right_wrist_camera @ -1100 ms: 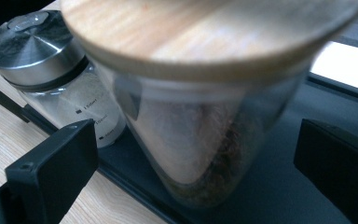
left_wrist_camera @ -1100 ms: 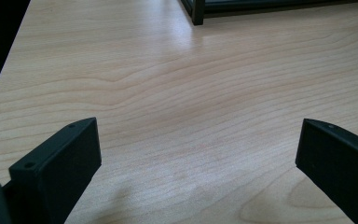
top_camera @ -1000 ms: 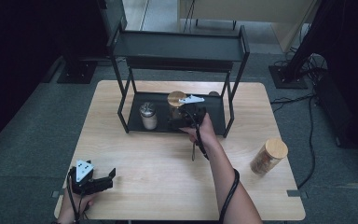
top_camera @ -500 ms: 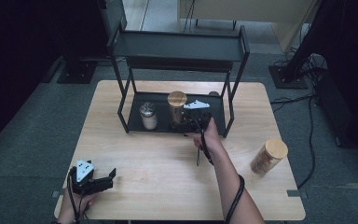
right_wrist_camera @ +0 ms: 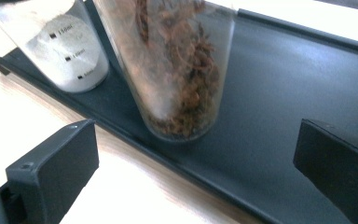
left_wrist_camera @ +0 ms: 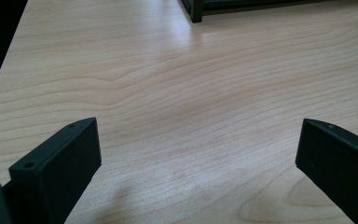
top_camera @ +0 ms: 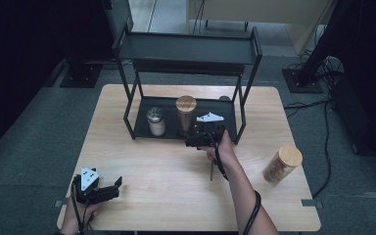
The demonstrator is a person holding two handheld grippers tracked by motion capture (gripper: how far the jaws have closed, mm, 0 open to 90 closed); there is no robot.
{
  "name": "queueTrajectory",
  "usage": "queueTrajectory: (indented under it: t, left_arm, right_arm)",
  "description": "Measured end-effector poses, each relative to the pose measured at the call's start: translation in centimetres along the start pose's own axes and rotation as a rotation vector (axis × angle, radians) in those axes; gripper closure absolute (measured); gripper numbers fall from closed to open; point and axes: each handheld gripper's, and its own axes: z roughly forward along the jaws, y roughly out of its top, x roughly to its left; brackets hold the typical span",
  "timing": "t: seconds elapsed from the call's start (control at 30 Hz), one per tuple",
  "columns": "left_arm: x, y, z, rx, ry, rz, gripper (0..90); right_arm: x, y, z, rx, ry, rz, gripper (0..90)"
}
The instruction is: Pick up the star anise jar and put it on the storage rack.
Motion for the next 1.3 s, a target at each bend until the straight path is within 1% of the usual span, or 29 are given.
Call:
queueTrajectory:
  t: [0.13, 0.2, 0.4, 0.63, 1.3]
  left_arm:
    - [0.0, 0.0, 0.0, 0.001, 0.0, 0.002, 0.4]
    - [0.0, 0.0, 0.0, 0.001, -0.001, 0.004, 0.4]
    - [-0.1, 0.0, 0.0, 0.007, -0.001, 0.011, 0.4]
    - [-0.1, 0.0, 0.0, 0.007, 0.004, 0.009, 0.4]
    - [-0.2, 0.0, 0.1, 0.008, 0.008, 0.018, 0.4]
  right_arm:
    - [-0.2, -0.5, -0.2, 0.001, -0.003, 0.01, 0.0]
    - [-0.2, -0.7, -0.3, 0.0, -0.004, 0.003, 0.0]
    - [-0.3, -1.4, -0.6, 0.001, -0.004, 0.006, 0.0]
    - [-0.3, -2.4, -0.8, -0.007, 0.013, 0.015, 0.0]
    - [-0.6, -4.8, -1.4, -0.003, 0.014, 0.029, 0.0]
